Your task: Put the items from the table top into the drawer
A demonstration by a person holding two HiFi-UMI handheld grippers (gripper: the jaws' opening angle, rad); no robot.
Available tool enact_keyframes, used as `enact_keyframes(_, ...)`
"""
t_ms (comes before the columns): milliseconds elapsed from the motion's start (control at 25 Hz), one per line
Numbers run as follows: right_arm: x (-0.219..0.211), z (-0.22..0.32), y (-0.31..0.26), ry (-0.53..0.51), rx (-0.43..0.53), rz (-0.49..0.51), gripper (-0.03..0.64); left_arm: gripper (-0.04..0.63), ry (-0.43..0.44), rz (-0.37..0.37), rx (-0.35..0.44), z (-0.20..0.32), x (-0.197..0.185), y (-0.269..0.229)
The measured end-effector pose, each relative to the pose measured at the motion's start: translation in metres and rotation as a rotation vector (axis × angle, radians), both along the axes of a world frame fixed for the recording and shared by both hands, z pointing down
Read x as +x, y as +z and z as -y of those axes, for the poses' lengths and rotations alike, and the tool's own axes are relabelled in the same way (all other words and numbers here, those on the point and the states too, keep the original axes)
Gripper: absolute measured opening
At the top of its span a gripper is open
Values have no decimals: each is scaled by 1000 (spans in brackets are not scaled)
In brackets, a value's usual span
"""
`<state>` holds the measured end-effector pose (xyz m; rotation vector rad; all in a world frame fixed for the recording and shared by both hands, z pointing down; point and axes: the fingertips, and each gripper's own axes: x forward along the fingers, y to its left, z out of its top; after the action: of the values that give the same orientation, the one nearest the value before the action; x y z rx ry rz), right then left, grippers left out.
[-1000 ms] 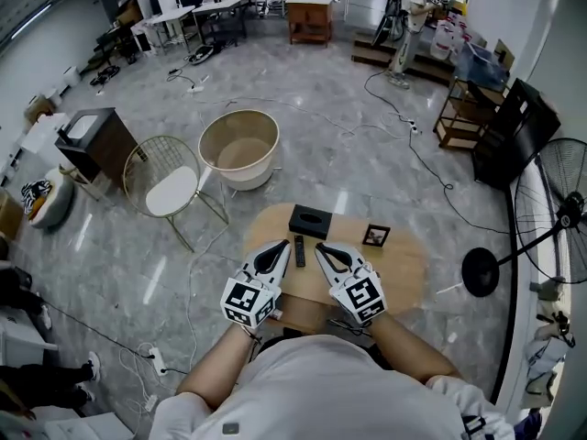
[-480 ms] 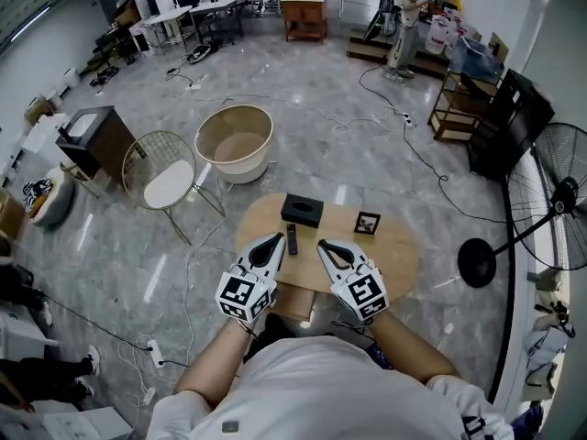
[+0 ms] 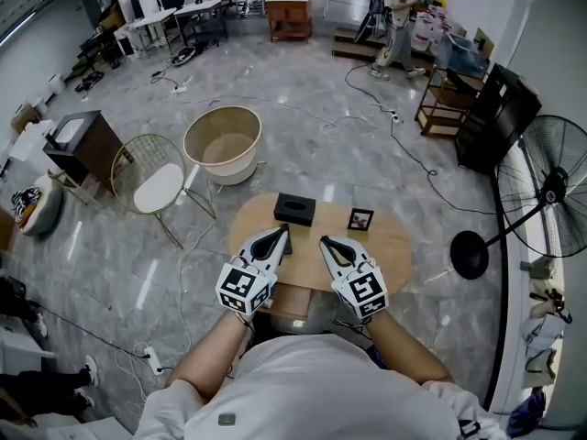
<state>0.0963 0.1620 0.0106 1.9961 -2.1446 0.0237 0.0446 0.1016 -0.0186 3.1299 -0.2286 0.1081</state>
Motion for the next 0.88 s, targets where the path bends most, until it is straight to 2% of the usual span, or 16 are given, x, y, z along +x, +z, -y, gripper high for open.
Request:
enact_keyframes(320, -2, 46, 25, 64, -30, 65, 31, 9, 36, 39, -16, 45, -11, 18)
enact_keyframes(720, 22, 119, 81, 170, -102, 146, 38, 9, 59, 105, -75, 122, -12, 65)
enact_keyframes(880, 38, 145, 118, 211, -141, 178, 105, 9, 66, 142, -108, 152, -7, 100)
